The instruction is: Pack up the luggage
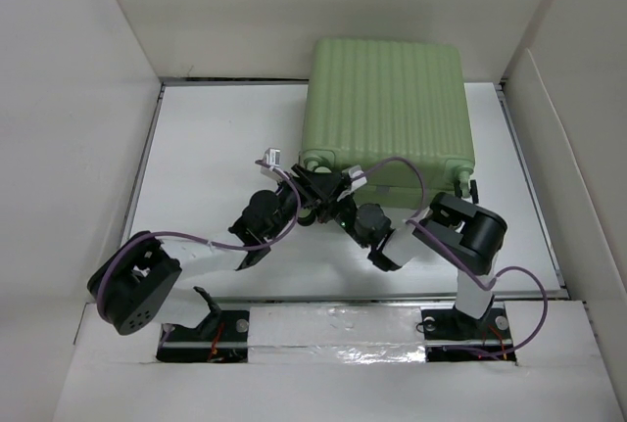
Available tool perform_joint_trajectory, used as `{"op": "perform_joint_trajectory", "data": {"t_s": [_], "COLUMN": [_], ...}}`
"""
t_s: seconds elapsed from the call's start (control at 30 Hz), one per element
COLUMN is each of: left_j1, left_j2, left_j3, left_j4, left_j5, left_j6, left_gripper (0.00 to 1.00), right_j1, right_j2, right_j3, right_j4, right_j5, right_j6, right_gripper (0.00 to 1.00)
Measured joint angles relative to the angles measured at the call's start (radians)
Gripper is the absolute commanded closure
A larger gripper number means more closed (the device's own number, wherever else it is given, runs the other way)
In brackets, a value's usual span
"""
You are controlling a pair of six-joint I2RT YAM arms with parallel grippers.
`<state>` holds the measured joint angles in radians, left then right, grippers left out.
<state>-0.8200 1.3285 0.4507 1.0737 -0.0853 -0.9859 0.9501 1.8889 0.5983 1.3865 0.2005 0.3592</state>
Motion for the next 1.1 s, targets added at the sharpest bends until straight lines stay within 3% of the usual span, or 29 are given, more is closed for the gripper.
{"op": "perform_joint_trajectory", "data": {"t_s": [0.03, 0.1, 0.13, 0.23, 0.27, 0.5, 0.73, 0.9, 1.0, 1.1], "left_j1": [-0.003, -0.003, -0.003, -0.014, -0.024, -0.060, -0.021, -0.004, -0.002, -0.002], "left_j2": [0.000, 0.000, -0.002, -0.008, -0.015, -0.049, -0.026, 0.004, 0.016, 0.020], "left_j3": [0.000, 0.000, 0.000, -0.006, -0.008, -0.036, -0.050, -0.050, -0.050, -0.050], "left_j4": [0.001, 0.005, 0.005, -0.006, -0.013, -0.018, 0.041, 0.090, 0.109, 0.116], "left_j5": [-0.007, -0.009, -0.008, 0.027, 0.044, 0.196, 0.311, 0.359, 0.372, 0.378], "left_j6": [0.000, -0.003, 0.000, 0.004, 0.003, -0.082, -0.157, -0.193, -0.209, -0.227], "left_gripper": [1.00, 1.00, 1.00, 1.00, 1.00, 1.00, 0.98, 0.97, 0.92, 0.79], "right_j1": [0.000, 0.000, 0.000, 0.031, 0.043, 0.079, 0.080, 0.080, 0.079, 0.080], "right_j2": [-0.003, -0.018, -0.032, -0.106, -0.143, -0.469, -0.970, -1.302, -1.355, -1.252], "right_j3": [-0.001, -0.011, -0.029, -0.127, -0.163, -0.360, -0.371, -0.367, -0.354, -0.294], "right_j4": [-0.002, -0.012, -0.018, -0.016, -0.014, -0.157, -0.607, -0.905, -0.953, -0.990], "right_j5": [0.000, -0.010, -0.041, -0.128, -0.147, -0.182, -0.137, -0.032, 0.028, 0.055], "right_j6": [0.001, 0.018, 0.043, 0.103, 0.115, 0.137, 0.080, 0.034, -0.015, -0.084], "right_gripper": [0.94, 0.69, 0.45, 0.19, 0.16, 0.10, 0.18, 0.15, 0.14, 0.15]}}
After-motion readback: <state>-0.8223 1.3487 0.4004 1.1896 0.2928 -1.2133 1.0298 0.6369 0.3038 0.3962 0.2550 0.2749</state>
